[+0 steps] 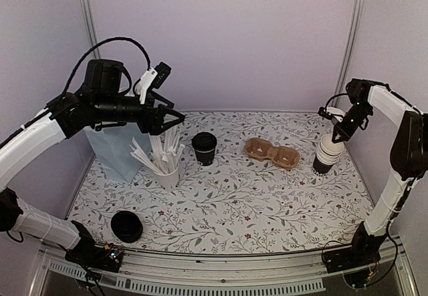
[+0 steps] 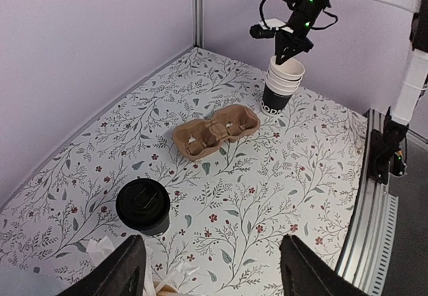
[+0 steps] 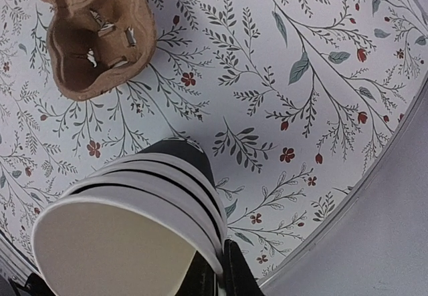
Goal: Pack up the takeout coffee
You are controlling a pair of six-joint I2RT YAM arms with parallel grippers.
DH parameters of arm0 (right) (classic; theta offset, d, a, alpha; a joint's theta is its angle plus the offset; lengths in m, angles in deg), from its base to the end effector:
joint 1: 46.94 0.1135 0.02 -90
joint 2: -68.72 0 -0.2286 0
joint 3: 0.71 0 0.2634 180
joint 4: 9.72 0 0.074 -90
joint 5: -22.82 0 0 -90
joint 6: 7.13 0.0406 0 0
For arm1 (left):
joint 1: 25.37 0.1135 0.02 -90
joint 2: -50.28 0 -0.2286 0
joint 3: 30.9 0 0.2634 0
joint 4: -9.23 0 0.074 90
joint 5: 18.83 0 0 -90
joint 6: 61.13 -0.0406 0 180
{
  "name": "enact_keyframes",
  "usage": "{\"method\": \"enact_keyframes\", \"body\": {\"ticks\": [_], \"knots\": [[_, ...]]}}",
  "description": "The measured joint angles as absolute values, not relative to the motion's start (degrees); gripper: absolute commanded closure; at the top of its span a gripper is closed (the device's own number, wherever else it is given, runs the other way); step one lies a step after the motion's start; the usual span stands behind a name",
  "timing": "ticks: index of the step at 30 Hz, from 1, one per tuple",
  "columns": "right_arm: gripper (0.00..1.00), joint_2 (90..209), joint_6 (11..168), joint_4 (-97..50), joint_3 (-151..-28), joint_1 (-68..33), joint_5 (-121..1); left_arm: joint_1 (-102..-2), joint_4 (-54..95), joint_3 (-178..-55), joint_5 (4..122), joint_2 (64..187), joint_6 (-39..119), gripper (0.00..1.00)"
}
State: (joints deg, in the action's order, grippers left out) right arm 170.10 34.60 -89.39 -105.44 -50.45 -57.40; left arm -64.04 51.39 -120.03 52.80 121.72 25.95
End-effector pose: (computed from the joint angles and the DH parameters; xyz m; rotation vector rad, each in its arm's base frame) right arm 0.3548 -0.0149 0.2422 -1.1130 2.6262 0.0701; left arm 0.2267 -0.1978 0.3636 0.9212 1.8288 -0.7158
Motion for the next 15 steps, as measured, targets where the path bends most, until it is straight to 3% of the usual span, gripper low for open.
{"method": "enact_keyframes", "body": {"ticks": [3,10,15], "knots": [[0.68,171.55,34.82,-89.21,-106.34,-51.72,-56.07,-64.17,51.34,-120.03,52.59,122.01,25.95,0.29],[0.44,171.92,35.85,-88.88,-106.56,-52.37,-53.90,-64.22,51.28,-120.03,52.94,122.62,25.93,0.29],[0.41,170.61,36.99,-87.68,-106.53,-52.37,-53.38,-64.22,51.10,-120.03,53.94,123.34,25.90,0.28]]}}
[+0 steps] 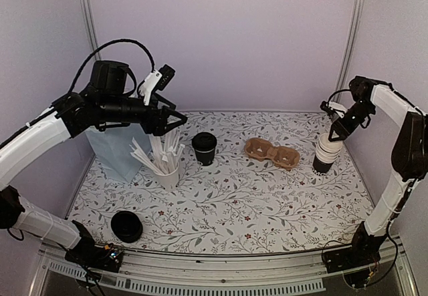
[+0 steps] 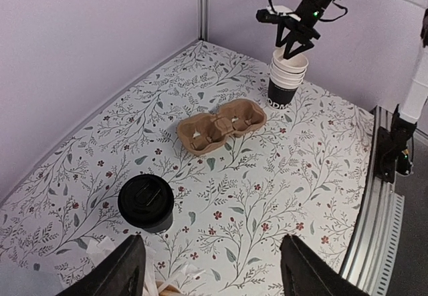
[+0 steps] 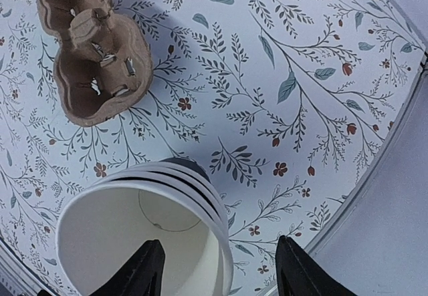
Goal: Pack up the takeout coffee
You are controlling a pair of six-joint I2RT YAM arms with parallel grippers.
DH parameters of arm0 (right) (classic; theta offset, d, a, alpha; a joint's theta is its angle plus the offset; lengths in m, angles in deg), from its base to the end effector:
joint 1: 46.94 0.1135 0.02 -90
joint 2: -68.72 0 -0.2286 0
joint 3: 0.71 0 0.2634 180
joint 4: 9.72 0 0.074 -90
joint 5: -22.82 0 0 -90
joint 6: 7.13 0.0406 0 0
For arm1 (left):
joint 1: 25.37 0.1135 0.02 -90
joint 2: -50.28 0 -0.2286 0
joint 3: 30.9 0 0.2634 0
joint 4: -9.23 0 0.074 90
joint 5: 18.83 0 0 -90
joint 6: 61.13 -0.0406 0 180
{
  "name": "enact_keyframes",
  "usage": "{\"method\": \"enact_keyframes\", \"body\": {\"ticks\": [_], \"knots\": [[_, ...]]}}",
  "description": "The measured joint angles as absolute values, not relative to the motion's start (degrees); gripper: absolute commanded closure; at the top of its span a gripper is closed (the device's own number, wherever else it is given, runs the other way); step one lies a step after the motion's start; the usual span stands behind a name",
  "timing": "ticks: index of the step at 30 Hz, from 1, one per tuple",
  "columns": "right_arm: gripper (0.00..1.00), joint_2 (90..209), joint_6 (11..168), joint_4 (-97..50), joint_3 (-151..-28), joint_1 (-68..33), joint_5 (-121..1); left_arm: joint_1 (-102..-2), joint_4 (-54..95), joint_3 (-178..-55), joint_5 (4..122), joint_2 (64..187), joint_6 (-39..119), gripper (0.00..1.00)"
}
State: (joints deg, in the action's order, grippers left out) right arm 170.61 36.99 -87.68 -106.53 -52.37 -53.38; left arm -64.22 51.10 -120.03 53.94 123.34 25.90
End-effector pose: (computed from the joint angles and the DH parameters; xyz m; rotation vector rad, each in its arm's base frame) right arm 0.3604 -0.0245 0.2462 -1.0070 2.5964 0.1346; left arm 0.2324 -0.2026 0.3560 0.9185 1.8553 -0.6953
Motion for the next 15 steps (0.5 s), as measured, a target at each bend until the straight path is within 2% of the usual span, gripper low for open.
{"method": "enact_keyframes", "body": {"ticks": [6,12,15], "knots": [[0.55,164.22,37.82,-87.99,-106.67,-52.35,-50.58,-64.22,50.97,-120.03,54.44,123.86,25.88,0.28],[0.51,158.30,37.68,-90.57,-104.66,-48.31,-48.46,-64.24,50.73,-120.03,54.46,124.61,25.90,0.28],[0.53,157.27,38.06,-91.00,-100.90,-44.05,-49.95,-64.24,50.30,-120.03,54.27,125.02,25.95,0.28]]}}
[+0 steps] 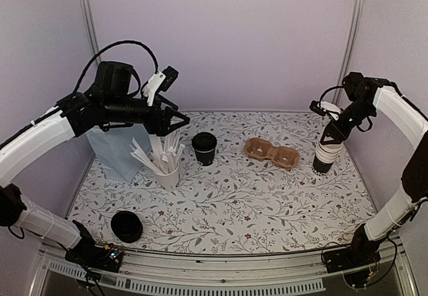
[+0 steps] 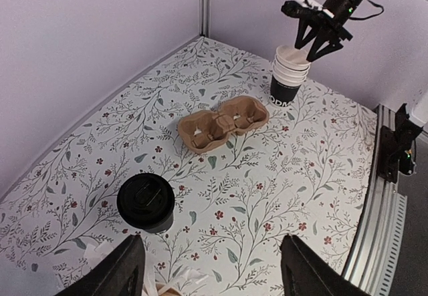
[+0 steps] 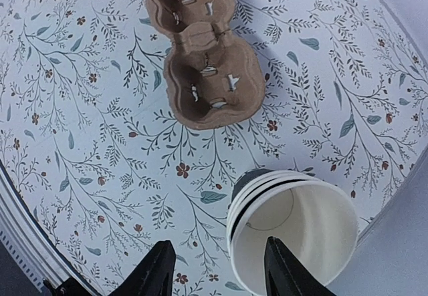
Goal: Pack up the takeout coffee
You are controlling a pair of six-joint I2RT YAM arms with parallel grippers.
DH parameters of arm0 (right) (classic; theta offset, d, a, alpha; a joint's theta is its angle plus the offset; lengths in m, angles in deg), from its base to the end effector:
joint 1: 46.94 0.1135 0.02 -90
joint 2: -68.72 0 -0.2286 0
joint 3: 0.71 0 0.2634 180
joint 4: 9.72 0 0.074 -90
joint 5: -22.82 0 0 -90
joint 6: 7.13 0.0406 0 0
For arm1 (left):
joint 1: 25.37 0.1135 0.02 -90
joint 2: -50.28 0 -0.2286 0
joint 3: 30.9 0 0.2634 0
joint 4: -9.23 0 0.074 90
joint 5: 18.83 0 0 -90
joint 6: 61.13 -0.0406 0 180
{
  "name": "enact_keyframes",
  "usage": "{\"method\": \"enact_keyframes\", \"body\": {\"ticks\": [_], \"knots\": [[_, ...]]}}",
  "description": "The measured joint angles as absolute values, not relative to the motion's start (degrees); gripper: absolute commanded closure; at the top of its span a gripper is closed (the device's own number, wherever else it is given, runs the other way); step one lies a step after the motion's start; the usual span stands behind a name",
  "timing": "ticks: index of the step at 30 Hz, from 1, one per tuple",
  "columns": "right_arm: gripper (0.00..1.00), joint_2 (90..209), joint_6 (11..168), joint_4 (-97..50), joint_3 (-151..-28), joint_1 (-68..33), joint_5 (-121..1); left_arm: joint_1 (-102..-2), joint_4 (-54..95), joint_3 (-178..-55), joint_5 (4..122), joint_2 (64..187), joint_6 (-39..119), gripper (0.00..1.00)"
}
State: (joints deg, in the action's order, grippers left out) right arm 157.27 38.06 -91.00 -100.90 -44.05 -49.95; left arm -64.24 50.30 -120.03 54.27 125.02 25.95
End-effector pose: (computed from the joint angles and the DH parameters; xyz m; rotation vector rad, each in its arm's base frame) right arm 0.3104 0.0277 0.2894 -1.1577 2.4373 0.2083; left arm 0.2385 -0.2074 0.3488 0.9185 1.8724 -0.6887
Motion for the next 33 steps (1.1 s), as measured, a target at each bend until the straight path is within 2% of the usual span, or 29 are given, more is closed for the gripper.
{"method": "enact_keyframes", "body": {"ticks": [9,15,22,30,33], "knots": [[0.61,158.13,39.43,-90.68,-98.29,-42.84,-55.28,-64.26,50.01,-120.03,53.72,125.31,26.17,0.28],[0.71,159.22,39.85,-90.48,-98.19,-42.82,-56.22,-64.26,49.99,-119.96,53.77,125.22,26.56,0.28],[0.77,160.33,40.07,-90.35,-98.12,-42.76,-56.39,-64.26,49.38,-119.26,53.77,124.76,26.78,0.28],[0.90,161.32,40.42,-90.02,-97.97,-42.71,-57.11,-64.30,49.12,-119.00,53.72,124.76,26.98,0.28],[0.98,161.67,40.48,-89.91,-97.86,-42.71,-57.40,-64.30,49.03,-118.87,53.70,124.76,26.98,0.28]]}}
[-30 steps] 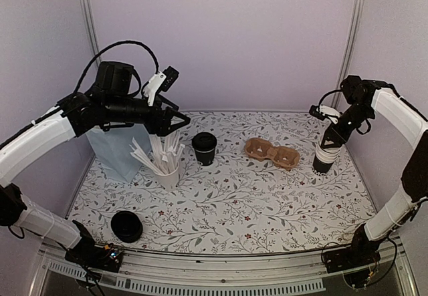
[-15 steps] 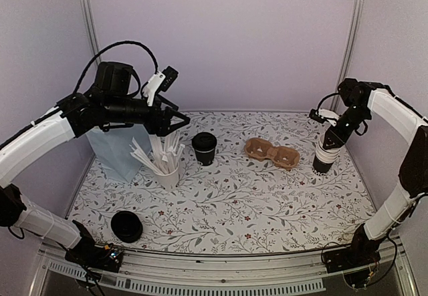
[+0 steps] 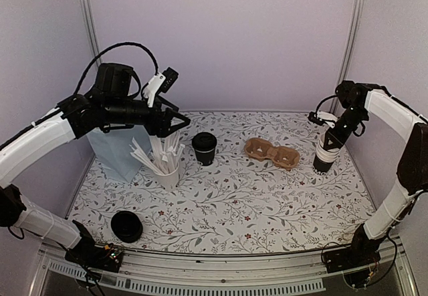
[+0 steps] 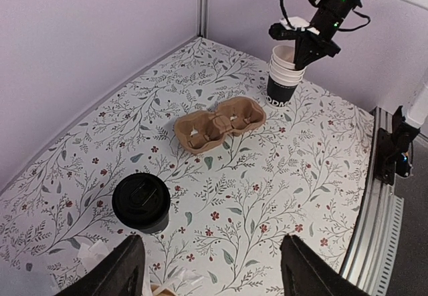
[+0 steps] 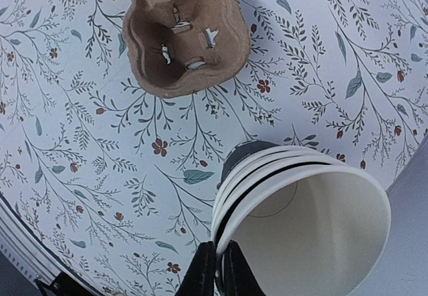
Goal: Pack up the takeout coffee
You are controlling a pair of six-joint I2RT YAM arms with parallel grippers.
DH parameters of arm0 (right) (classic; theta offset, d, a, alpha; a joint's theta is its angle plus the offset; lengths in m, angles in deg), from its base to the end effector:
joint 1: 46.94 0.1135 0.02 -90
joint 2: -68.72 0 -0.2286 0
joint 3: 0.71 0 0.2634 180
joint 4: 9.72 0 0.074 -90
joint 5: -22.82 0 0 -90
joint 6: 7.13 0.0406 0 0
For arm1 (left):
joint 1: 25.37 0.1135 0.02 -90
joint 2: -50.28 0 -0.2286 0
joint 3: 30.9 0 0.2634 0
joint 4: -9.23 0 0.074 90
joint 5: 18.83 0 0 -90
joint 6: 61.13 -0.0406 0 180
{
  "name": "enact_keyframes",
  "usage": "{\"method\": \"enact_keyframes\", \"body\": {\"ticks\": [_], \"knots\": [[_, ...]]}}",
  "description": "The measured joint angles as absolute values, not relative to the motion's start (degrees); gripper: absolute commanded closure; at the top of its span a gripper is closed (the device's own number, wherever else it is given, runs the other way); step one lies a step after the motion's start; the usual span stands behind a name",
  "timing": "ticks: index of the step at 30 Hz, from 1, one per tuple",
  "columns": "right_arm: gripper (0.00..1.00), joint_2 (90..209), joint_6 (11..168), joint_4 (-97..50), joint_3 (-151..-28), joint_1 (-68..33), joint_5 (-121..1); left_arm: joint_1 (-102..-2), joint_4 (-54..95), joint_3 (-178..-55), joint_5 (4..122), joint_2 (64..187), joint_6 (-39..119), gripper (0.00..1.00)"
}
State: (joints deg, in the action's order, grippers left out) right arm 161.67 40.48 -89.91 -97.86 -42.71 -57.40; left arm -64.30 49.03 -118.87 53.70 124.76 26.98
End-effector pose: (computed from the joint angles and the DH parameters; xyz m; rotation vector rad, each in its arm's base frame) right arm 0.3207 0.0306 0.2505 -1.1565 2.6084 0.1161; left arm 0.2382 -0.2081 0.3452 0.9082 1.8736 -0.7109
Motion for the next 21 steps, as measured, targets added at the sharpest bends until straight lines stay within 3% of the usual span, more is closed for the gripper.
{"method": "enact_keyframes", "body": {"ticks": [21], "knots": [[1.00,160.31,39.43,-92.75,-107.10,-42.97,-63.06,-64.35,48.46,-118.69,53.31,124.76,26.95,0.28]]}}
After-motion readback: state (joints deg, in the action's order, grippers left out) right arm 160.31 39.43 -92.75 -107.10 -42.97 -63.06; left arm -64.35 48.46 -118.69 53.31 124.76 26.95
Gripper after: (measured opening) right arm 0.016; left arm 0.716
